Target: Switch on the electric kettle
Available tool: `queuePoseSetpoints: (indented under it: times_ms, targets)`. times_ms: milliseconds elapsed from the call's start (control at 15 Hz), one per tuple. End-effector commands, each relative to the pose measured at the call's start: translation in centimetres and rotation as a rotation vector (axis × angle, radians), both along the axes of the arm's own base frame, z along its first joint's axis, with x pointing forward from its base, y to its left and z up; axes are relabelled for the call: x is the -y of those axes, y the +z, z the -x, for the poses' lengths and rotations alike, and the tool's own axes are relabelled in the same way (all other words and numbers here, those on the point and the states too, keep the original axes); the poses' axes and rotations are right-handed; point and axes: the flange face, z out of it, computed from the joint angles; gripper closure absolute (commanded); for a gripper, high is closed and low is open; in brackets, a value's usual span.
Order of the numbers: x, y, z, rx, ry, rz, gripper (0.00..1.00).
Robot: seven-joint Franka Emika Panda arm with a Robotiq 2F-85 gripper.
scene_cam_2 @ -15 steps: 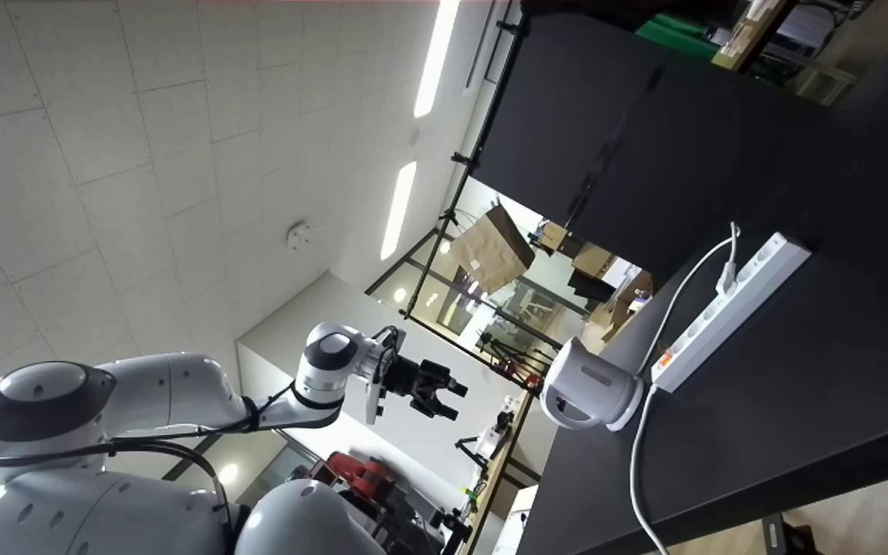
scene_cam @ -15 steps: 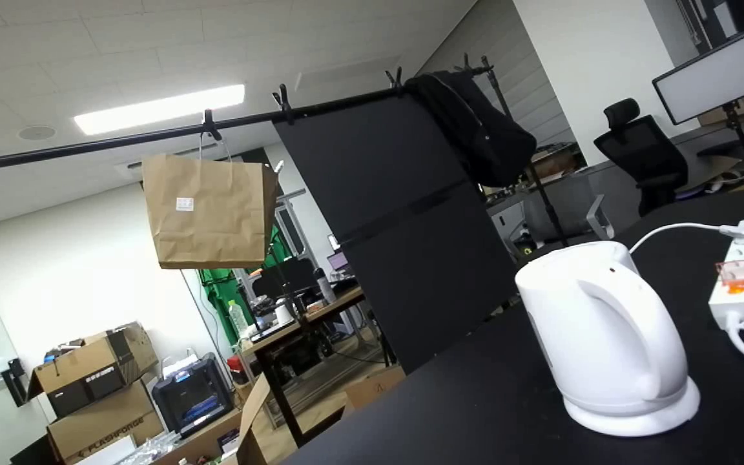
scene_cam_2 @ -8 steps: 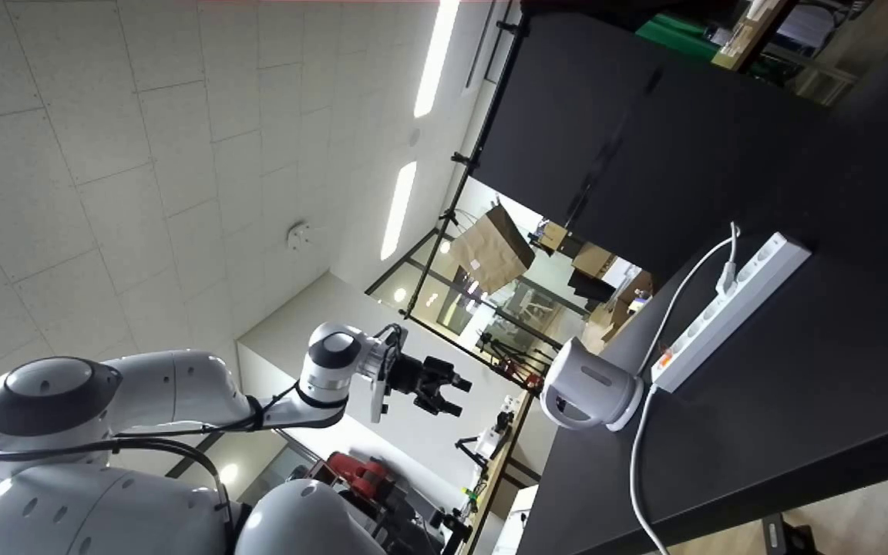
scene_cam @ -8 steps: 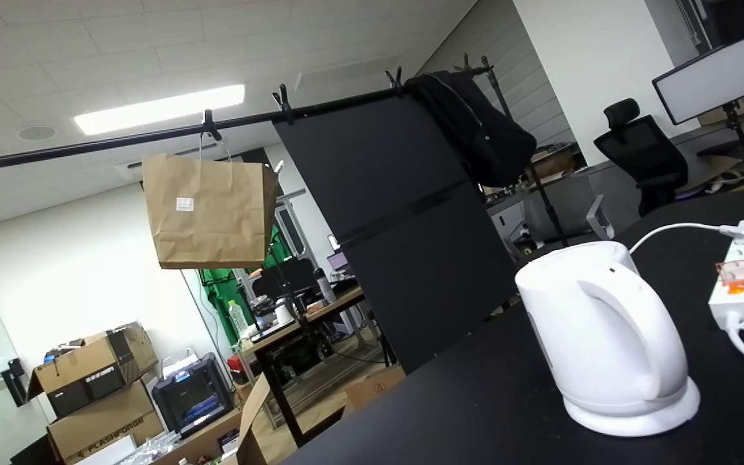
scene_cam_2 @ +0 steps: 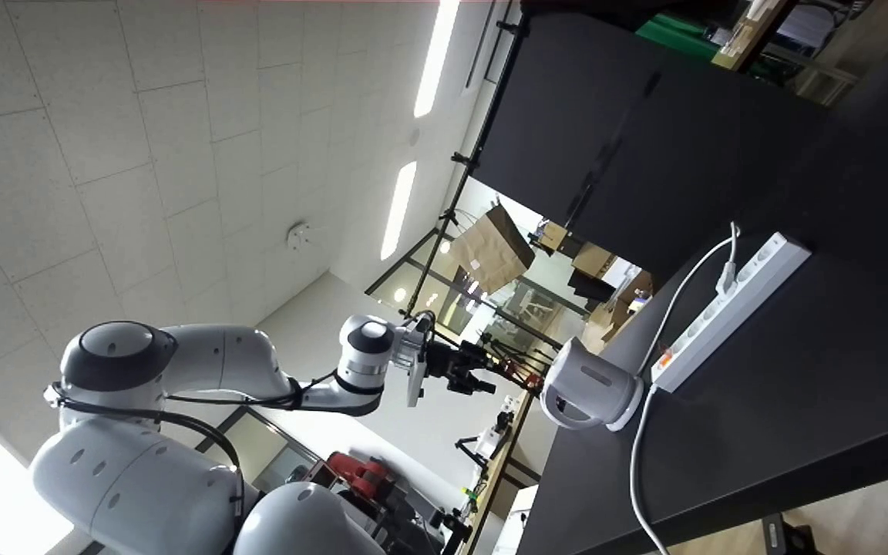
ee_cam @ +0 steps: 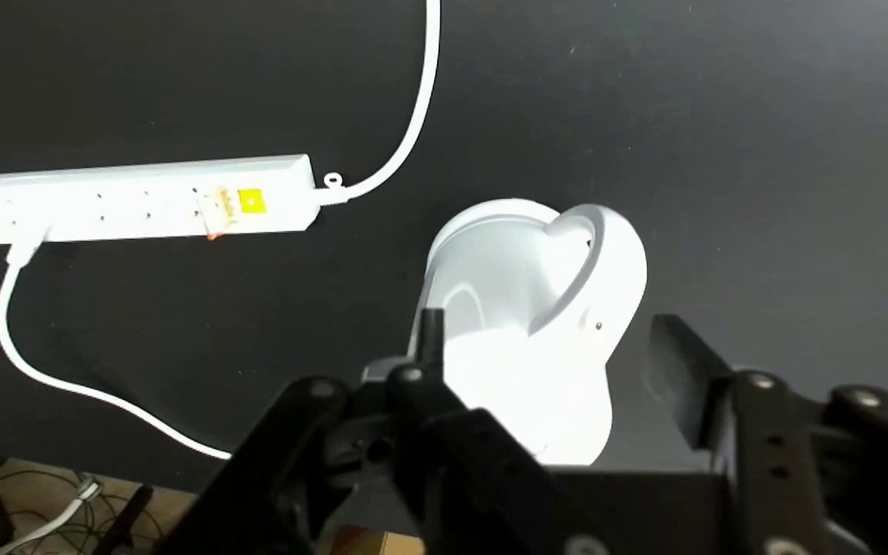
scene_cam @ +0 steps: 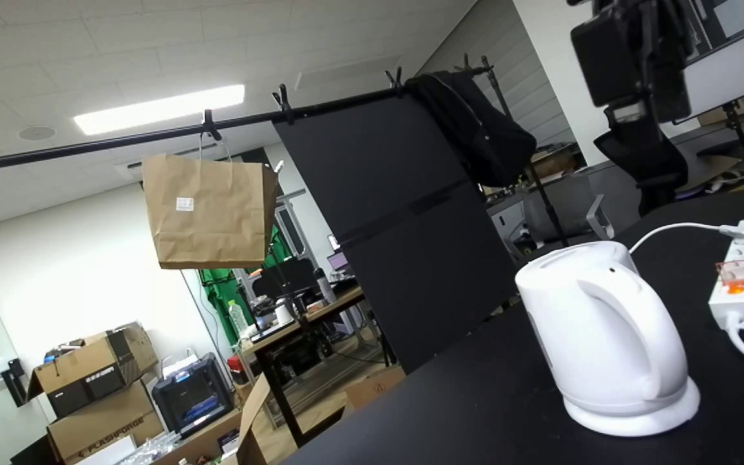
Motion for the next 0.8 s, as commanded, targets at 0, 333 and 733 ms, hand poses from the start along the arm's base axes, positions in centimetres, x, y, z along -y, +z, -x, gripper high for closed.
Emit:
queuePoseSetpoints:
  times_ms: [0, 333, 733]
  targets:
    - [-0.6, -0.5, -3.3, 0.035, -0.013, -0.029, 0.61]
    - [-1.5, -1.7, -5.4, 0.049, -0.019, -0.075, 0.95]
    - [-2.6, -3.7, -5.8, 0.011, -0.059, -0.091, 1.00]
